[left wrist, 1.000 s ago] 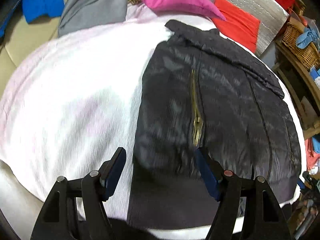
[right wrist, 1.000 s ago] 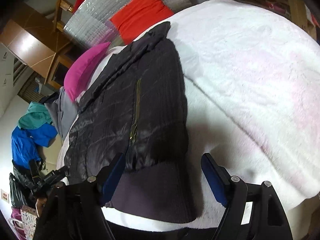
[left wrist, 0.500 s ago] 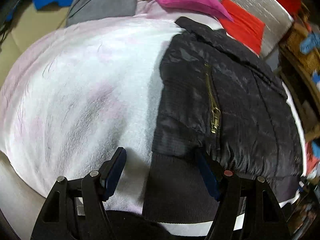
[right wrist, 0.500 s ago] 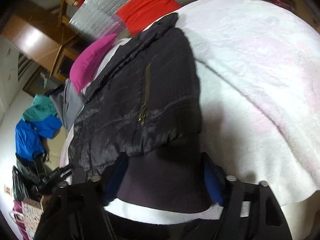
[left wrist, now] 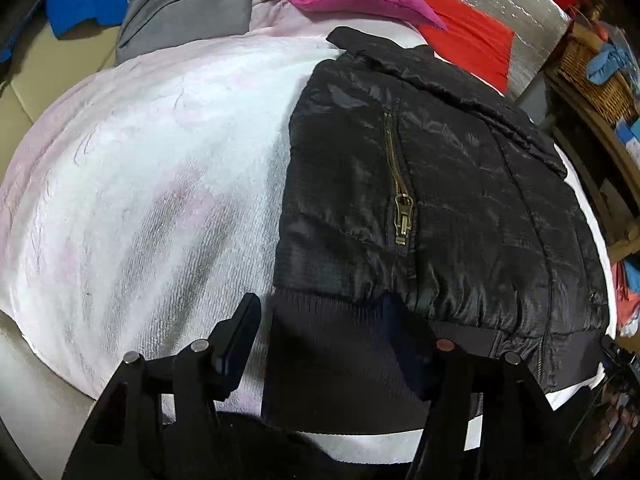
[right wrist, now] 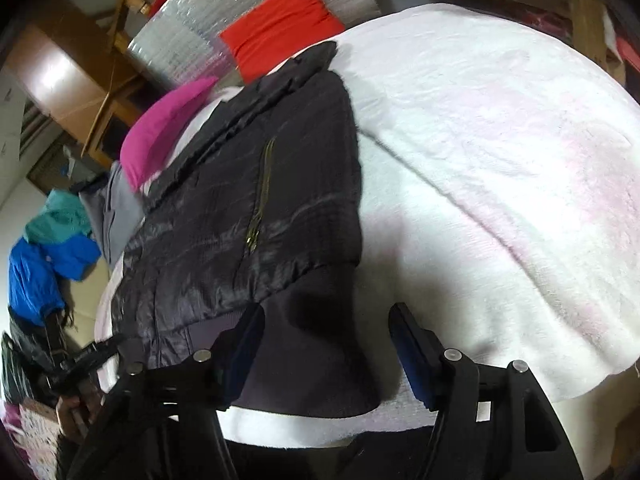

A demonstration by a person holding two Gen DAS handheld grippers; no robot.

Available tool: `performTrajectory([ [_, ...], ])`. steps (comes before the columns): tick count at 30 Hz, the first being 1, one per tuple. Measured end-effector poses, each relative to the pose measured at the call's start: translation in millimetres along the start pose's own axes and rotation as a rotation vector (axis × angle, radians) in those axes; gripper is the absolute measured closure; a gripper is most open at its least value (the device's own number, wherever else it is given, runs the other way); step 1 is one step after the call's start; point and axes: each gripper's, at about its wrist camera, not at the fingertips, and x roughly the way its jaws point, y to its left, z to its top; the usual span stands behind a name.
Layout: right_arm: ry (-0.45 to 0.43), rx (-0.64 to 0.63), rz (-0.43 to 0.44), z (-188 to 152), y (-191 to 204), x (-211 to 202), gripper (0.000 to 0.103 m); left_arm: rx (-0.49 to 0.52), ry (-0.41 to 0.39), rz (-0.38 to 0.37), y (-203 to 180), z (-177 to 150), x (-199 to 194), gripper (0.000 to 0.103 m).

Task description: Fold large clothes

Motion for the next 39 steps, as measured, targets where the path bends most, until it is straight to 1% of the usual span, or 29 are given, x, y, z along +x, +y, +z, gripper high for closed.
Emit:
performTrajectory([
  [1, 0.018, 0.0, 0.005, -0.5, 1.1, 3.2, 0.068, 0.011, -0.001, 0.006, -1.6, -0.8, 0.1, 0.044],
  [2, 0.022, -0.008, -0.01, -0.9, 2.9, 4.6, 0.07, 0.027, 0.007, -0.003, -3.8, -1.3, 0.8, 0.061],
  [3, 0.023, -0.012, -0.008, -1.5, 3.4, 5.2, 0.08, 0.04, 0.009, 0.017, -6.2, -1.7, 0.9, 0.067],
  [4, 0.027, -0.007, 0.011, -1.2, 3.6, 4.5, 0.091, 0.059, 0.003, 0.045, -8.1, -2.2, -0.3, 0.083],
  [5, 0.02, -0.001, 0.026, -0.1, 4.3, 0.4, 0.092, 0.063, 0.002, 0.037, -7.7, -1.8, -2.6, 0.091],
  [8, -0.034, 0.026, 0.1, 6.1, 7.3, -27.2, 0.094, 0.002, -0.039, -0.043, 2.6, 0.1, -26.1, 0.094],
  [9, -0.046, 0.021, 0.117, 8.3, 9.7, -35.6, 0.095, 0.006, -0.056, -0.059, 3.4, -0.6, -35.1, 0.094],
  [11, -0.063, 0.011, 0.125, 10.6, 11.5, -44.3, 0.095, 0.021, -0.081, -0.072, 3.3, -3.9, -46.6, 0.094],
  [12, -0.047, 0.025, 0.124, 10.3, 5.9, -38.5, 0.095, 0.021, -0.079, -0.073, 4.2, -5.5, -45.7, 0.094],
  [14, -0.01, 0.078, 0.105, 6.8, -8.7, -21.2, 0.09, -0.017, -0.025, -0.078, 13.4, -8.1, -28.6, 0.09],
  [15, -0.003, 0.096, 0.108, 4.6, -14.8, -14.6, 0.09, -0.041, 0.004, -0.07, 18.8, -9.8, -20.2, 0.087],
  [16, -0.01, 0.097, 0.105, 3.0, -17.0, -11.5, 0.085, -0.051, 0.017, -0.069, 21.2, -9.6, -15.2, 0.084],
  [17, -0.041, 0.089, 0.086, 1.8, -18.3, -12.8, 0.078, -0.057, 0.013, -0.077, 18.7, -8.7, -14.2, 0.082],
  [18, -0.065, 0.087, 0.085, 2.7, -18.8, -16.1, 0.055, -0.057, 0.0, -0.074, 18.8, -7.7, -16.8, 0.078],
  [19, -0.088, 0.088, 0.09, 4.0, -19.3, -19.0, 0.027, -0.052, -0.018, -0.069, 18.4, -5.8, -18.9, 0.067],
  [20, -0.119, 0.085, 0.094, 7.6, -18.7, -22.8, 0.023, -0.043, -0.044, -0.063, 17.3, -3.0, -22.2, 0.052],
  [21, -0.13, 0.072, 0.089, 12.8, -16.3, -23.2, 0.024, -0.039, -0.061, -0.06, 16.1, 0.3, -23.5, 0.045],
  [22, -0.119, 0.056, 0.08, 18.0, -14.7, -19.3, 0.024, -0.035, -0.081, -0.065, 14.6, 4.9, -23.5, 0.04],
  [24, -0.065, 0.057, 0.055, 26.6, -15.5, -1.6, 0.024, -0.036, -0.067, -0.069, 11.3, 11.7, -14.4, 0.04],
  [25, -0.04, 0.062, 0.057, 27.1, -15.9, 3.6, 0.026, -0.036, -0.048, -0.067, 10.4, 14.4, -8.1, 0.04],
  [26, -0.015, 0.052, 0.076, 27.9, -12.6, 11.6, 0.034, -0.037, -0.027, -0.068, 7.8, 14.9, -2.2, 0.042],
  [27, -0.006, 0.025, 0.071, 26.7, -8.2, 12.5, 0.054, -0.032, -0.014, -0.076, 5.6, 15.0, 1.7, 0.049],
  [28, -0.005, 0.002, 0.038, 25.3, -0.1, 13.6, 0.067, -0.019, -0.016, -0.071, 1.8, 13.5, 2.4, 0.058],
  [29, 0.001, -0.026, 0.023, 24.5, 6.7, 14.2, 0.072, 0.003, -0.033, -0.042, -1.7, 13.2, -0.2, 0.076],
  [30, 0.012, -0.037, 0.04, 25.1, 10.1, 13.5, 0.085, 0.024, -0.041, -0.028, -4.7, 13.8, -4.6, 0.084],
  [33, 0.007, -0.059, 0.07, 32.2, 19.4, -0.6, 0.087, 0.004, -0.065, -0.066, -2.8, 18.3, -23.0, 0.088],
  [36, -0.034, -0.036, 0.124, 41.3, 21.7, -21.0, 0.088, 0.001, -0.141, -0.113, -4.7, 20.1, -54.9, 0.088],
  [37, -0.043, -0.028, 0.13, 42.5, 19.3, -23.5, 0.088, 0.007, -0.147, -0.116, -4.7, 19.3, -58.0, 0.088],
  [39, -0.02, -0.013, 0.122, 41.2, 7.5, -18.5, 0.088, 0.016, -0.137, -0.103, -2.8, 15.1, -55.3, 0.088],
])
